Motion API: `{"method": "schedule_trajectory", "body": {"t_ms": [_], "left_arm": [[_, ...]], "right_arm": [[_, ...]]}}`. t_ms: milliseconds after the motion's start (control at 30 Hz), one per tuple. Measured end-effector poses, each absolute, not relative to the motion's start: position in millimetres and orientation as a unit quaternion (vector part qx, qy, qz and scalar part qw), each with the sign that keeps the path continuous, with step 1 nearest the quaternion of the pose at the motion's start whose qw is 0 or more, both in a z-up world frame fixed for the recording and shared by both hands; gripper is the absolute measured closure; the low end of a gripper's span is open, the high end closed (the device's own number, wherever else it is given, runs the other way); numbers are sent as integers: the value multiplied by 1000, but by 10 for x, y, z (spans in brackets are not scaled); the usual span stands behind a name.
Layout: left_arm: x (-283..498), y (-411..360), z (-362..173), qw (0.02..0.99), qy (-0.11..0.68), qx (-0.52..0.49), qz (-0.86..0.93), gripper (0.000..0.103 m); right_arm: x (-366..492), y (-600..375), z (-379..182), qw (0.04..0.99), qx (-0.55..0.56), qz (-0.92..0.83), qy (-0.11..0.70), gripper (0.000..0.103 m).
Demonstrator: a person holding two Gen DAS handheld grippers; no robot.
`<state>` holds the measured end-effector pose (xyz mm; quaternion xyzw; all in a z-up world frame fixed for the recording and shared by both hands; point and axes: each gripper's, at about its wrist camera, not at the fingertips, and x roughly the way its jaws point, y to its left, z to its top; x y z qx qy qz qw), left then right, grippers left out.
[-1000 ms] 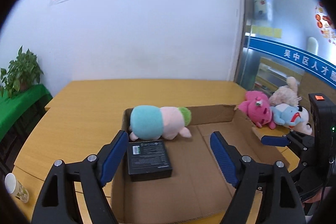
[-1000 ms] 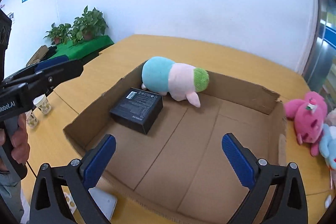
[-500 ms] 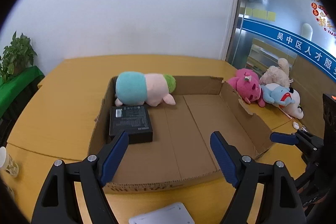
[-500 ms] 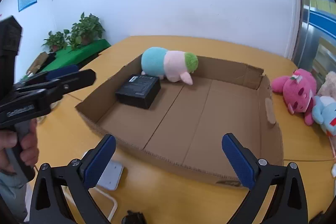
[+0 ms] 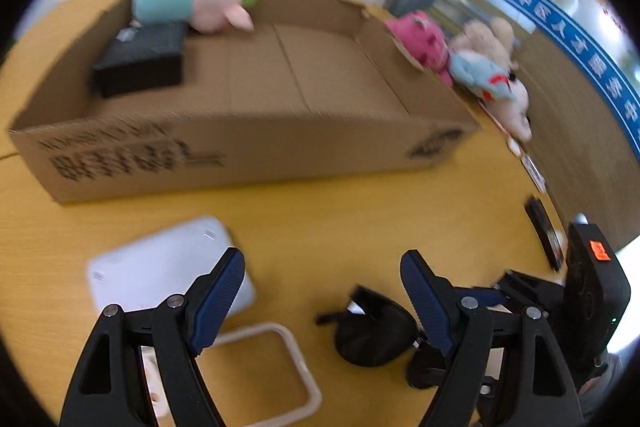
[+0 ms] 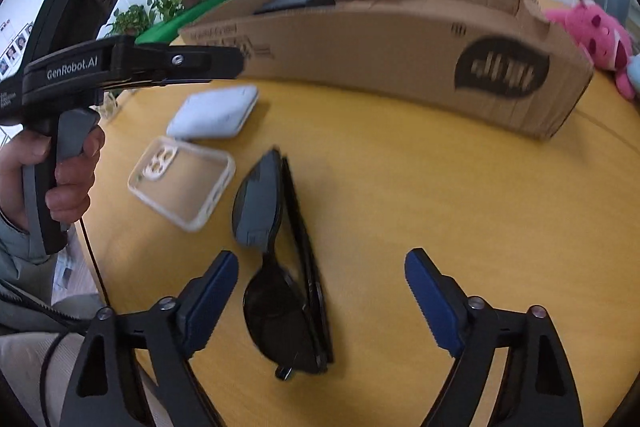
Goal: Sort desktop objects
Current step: 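Raise the open left tool away from the cardboard box, then move the open left tool down onto the black sunglasses on the table, then close the left tool on the sunglasses and lift them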
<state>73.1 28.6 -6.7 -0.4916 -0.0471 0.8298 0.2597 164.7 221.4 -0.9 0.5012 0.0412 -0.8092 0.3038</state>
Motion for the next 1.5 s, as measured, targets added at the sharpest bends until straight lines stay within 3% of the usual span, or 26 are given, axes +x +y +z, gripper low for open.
{"method": "schedule_trajectory", "body": {"t_ms": [167,233,533,700,867,900,933,1000,1067,1500], "left_arm": [[796,452,-144,295,-40,-499,814,23],[811,463,-144,296,-40,-496,815,23],[698,462,-244,317,-79,-510,796,23],[587,600,-426,348,-120,-539,758,25],[596,703,-489,346,-107,-541,759,30],[596,702,-497,345,-108,-541,759,39],[594,699,-514,343,-109,-546,756,56],[580,684,-592,354,-134,-564,734,69],[596,678,-580,349,-131,-560,740,69],[639,578,-428,345,-121,-538,760,73]], "right_arm": [[1780,2051,-95,306,501,-806,82,38],[1767,1999,-80,310,496,-808,77,59],[1419,2160,-62,248,498,-831,-18,64],[1336,2094,-56,253,494,-831,-31,66],[1386,2126,-89,262,495,-827,-47,69],[1391,2156,-98,263,494,-827,-51,69],[1388,2165,-98,264,494,-826,-54,70],[1393,2175,-94,270,494,-824,-53,70],[1403,2151,-86,285,491,-821,-53,82],[1388,2064,-34,303,490,-816,-54,84]]}}
